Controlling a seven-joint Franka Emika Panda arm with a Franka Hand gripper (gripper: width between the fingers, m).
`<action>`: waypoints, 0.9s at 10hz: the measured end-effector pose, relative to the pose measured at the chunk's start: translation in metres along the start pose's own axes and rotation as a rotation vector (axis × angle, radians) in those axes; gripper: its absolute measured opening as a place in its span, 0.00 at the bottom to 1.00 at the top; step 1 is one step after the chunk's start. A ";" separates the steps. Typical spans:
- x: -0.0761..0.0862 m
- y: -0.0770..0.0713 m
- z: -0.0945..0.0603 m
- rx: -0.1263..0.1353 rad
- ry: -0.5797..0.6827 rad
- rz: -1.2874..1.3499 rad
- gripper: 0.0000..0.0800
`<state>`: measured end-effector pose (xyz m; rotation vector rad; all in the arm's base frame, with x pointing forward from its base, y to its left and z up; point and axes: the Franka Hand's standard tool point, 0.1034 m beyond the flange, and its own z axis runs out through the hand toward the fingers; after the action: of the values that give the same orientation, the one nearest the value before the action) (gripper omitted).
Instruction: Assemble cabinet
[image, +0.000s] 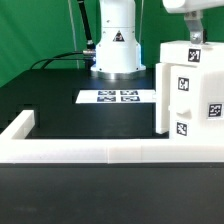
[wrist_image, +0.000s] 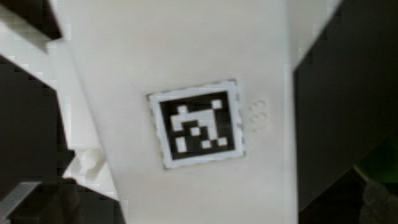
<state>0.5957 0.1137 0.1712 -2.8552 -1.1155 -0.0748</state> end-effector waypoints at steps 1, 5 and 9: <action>-0.001 0.002 0.003 -0.018 0.006 -0.090 1.00; -0.011 0.012 0.009 -0.020 -0.009 -0.170 1.00; -0.019 0.016 0.023 -0.011 -0.031 -0.095 1.00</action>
Offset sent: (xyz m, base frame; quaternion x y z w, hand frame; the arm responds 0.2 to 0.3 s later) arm -0.0015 -0.0020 -0.0058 0.0127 0.0070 -0.1459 0.9892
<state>0.5927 0.0910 0.1456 -2.8216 -1.2598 -0.0417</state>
